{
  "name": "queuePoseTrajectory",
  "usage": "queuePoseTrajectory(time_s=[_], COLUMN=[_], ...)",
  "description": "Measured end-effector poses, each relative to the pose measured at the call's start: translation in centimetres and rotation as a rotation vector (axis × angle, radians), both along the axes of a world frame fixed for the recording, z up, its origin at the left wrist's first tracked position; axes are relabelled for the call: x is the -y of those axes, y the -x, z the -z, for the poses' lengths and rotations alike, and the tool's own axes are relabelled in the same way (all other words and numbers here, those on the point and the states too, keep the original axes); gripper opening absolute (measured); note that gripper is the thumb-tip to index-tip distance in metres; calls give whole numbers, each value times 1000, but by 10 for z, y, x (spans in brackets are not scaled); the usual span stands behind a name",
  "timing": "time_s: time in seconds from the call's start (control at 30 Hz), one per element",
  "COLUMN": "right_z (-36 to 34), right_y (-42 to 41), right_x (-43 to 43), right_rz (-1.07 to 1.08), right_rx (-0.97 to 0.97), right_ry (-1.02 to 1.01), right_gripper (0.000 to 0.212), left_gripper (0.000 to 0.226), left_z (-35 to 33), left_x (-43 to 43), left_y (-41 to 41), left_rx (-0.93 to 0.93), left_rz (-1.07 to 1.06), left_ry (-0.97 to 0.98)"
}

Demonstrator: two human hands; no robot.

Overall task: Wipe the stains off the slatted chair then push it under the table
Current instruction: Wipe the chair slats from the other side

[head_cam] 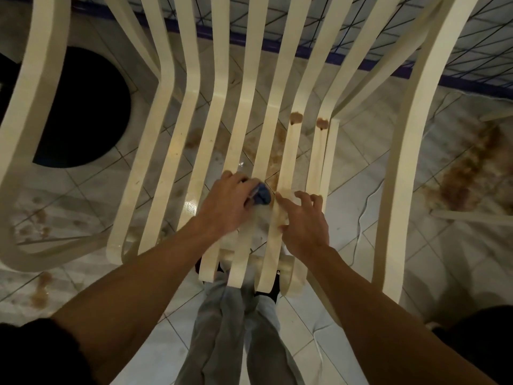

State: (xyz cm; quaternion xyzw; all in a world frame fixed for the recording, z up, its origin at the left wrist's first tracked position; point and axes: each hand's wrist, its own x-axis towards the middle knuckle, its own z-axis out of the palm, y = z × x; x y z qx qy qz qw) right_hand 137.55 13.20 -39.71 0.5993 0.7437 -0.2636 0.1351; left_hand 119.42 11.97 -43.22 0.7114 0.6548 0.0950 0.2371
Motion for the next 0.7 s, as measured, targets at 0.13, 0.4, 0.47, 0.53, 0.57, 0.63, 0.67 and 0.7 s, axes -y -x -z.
queuePoseTrajectory(time_s=[0.13,0.4,0.47,0.53,0.57,0.63,0.67,0.7], right_z=[0,2,-7,-26,-40,-72,-88,-103], right_y=[0,2,6,10,12,11,9,6], right_x=[-1,-16,-28,-44,-54,-77,-90,-102], right_rz=[16,191,262,282,264,228,214,198], right_rx=[-3,-121,-189,-310,-371,-457,-482,-496], right_ry=[6,29,28,-54,-123,-254,-320,-389], right_gripper=[67,60,51,41,38,35,34,33], left_gripper=[35,25,28,32,33,33,34,34], left_z=[7,-16,-16,-15,-16,-20,-25,-28], left_x=[-16,26,3,-27,-42,-71,-86,-100], left_y=[2,13,17,22,24,24,23,21], left_rx=[-2,207,267,316,357,407,387,356], left_rz=[9,169,55,-108,-164,-202,-200,-195], left_ry=[22,215,248,228,199,102,60,23])
